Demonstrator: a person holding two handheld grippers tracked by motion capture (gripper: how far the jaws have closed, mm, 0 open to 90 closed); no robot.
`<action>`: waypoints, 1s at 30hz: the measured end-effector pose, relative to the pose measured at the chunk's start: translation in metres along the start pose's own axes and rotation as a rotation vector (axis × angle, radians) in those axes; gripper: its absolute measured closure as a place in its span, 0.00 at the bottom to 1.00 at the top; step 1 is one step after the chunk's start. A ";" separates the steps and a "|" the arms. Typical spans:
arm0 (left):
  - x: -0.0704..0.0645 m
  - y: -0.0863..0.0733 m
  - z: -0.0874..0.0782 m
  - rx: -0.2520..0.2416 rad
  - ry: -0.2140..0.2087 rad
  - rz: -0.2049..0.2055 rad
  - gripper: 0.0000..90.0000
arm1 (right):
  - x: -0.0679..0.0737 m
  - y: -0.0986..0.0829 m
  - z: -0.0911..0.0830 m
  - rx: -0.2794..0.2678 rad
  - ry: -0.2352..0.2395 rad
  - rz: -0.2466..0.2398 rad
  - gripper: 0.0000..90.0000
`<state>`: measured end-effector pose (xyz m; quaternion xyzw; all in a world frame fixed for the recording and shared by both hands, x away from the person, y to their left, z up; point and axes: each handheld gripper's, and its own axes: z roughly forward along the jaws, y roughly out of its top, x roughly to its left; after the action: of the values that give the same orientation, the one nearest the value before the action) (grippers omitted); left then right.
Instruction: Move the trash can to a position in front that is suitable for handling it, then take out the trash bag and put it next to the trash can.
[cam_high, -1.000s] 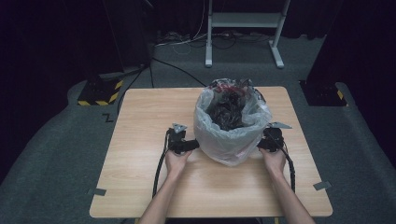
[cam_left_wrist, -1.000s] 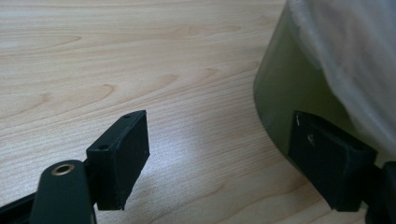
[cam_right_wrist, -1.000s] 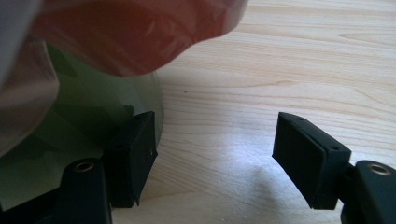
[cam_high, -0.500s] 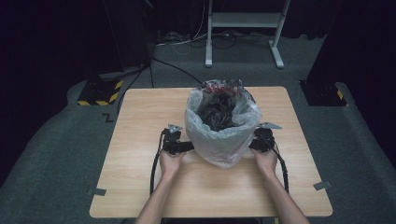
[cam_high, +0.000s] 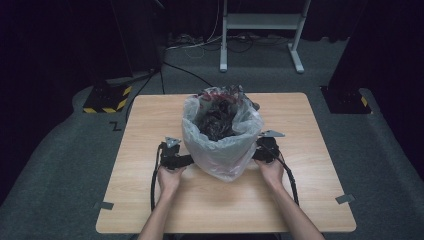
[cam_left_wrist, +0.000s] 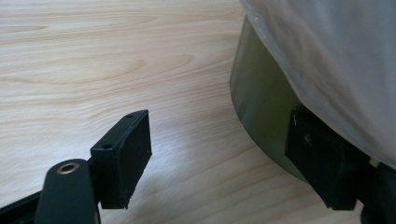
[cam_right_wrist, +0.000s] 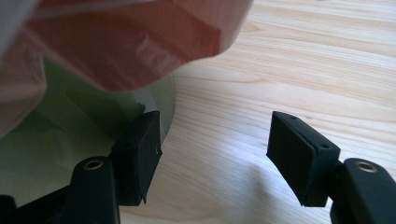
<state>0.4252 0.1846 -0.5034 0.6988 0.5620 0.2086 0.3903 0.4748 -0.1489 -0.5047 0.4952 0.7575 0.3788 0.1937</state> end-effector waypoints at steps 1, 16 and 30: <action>0.002 -0.001 -0.003 0.000 0.003 0.000 0.25 | 0.003 0.001 0.001 -0.001 0.004 0.001 0.38; 0.028 -0.007 -0.025 0.016 0.052 -0.054 0.24 | 0.033 0.005 0.015 0.042 0.100 -0.031 0.31; 0.044 -0.005 -0.078 -0.061 0.024 -0.109 0.19 | 0.002 -0.014 0.012 0.055 -0.026 -0.083 0.31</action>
<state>0.3772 0.2505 -0.4665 0.6522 0.5973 0.2125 0.4155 0.4738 -0.1460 -0.5229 0.4733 0.7850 0.3430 0.2052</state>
